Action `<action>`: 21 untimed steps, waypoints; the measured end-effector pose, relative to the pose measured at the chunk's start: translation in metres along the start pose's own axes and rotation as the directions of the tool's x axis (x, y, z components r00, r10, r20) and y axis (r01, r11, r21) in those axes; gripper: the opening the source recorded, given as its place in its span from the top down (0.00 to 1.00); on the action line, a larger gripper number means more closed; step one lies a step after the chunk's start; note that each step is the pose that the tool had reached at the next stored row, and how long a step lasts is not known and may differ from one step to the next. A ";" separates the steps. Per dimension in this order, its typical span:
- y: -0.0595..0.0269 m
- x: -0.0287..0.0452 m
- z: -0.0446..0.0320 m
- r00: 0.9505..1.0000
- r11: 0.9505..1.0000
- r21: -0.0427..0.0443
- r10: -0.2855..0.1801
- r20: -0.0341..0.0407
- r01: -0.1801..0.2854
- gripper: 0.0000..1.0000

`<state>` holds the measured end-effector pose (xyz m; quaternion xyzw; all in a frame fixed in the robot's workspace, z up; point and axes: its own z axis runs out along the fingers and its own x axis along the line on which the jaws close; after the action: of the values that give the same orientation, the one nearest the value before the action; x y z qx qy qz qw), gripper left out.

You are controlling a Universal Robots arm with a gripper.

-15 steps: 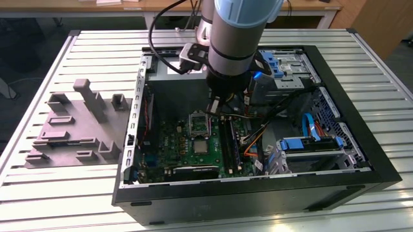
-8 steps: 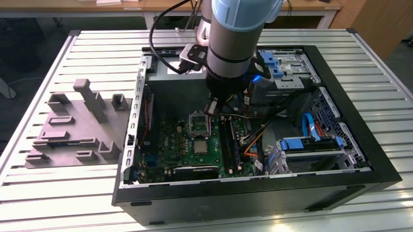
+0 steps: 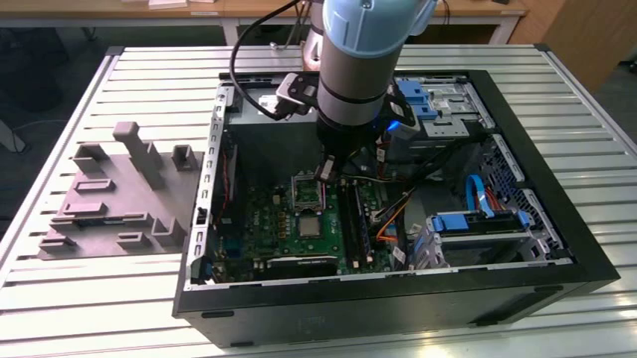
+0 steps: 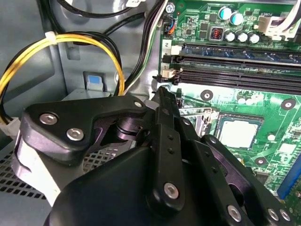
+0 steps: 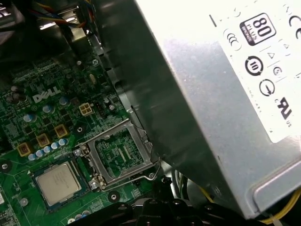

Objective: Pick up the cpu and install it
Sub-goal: 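Close the cpu cover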

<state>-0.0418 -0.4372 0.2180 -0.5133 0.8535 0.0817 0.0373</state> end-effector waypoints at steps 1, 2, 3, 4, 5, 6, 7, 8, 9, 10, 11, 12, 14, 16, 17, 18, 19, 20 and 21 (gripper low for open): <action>0.0000 0.0001 0.0005 1.000 1.000 0.000 0.000 0.000 0.000 0.89; 0.0000 0.0001 0.0010 1.000 1.000 0.000 0.000 0.000 0.000 0.89; 0.0000 0.0000 0.0015 1.000 1.000 0.000 0.001 0.000 -0.001 0.89; 0.0001 -0.0002 0.0019 1.000 1.000 0.000 0.001 0.000 -0.001 0.89; 0.0003 -0.0005 0.0025 1.000 1.000 0.000 0.001 0.000 -0.001 0.89; 0.0004 -0.0008 0.0031 1.000 1.000 0.000 0.001 0.000 -0.001 0.89; 0.0006 -0.0011 0.0037 1.000 1.000 0.000 0.001 0.000 -0.001 0.89; 0.0008 -0.0015 0.0042 1.000 1.000 0.000 0.001 0.001 -0.001 0.89; 0.0009 -0.0018 0.0046 1.000 1.000 0.000 0.001 0.001 -0.001 0.89; 0.0010 -0.0020 0.0050 1.000 1.000 0.000 0.001 0.001 -0.001 0.89; 0.0012 -0.0022 0.0054 1.000 1.000 0.000 0.002 0.001 -0.002 0.89; 0.0014 -0.0024 0.0057 1.000 1.000 0.000 0.002 0.001 -0.002 0.89; 0.0019 -0.0027 0.0064 1.000 1.000 0.000 0.002 0.001 -0.002 0.89; 0.0023 -0.0031 0.0072 1.000 1.000 0.000 0.002 0.001 -0.002 0.89; 0.0026 -0.0033 0.0076 1.000 1.000 0.000 0.002 0.001 -0.002 0.89; 0.0029 -0.0036 0.0080 1.000 1.000 0.000 0.002 0.001 -0.002 0.89; 0.0031 -0.0038 0.0086 1.000 1.000 0.000 0.002 0.001 -0.002 0.89; 0.0034 -0.0041 0.0090 1.000 1.000 0.000 0.003 0.001 -0.003 0.89; 0.0037 -0.0045 0.0095 1.000 1.000 0.000 0.003 0.001 -0.003 0.89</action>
<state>-0.0431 -0.4300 0.2097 -0.5122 0.8542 0.0818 0.0375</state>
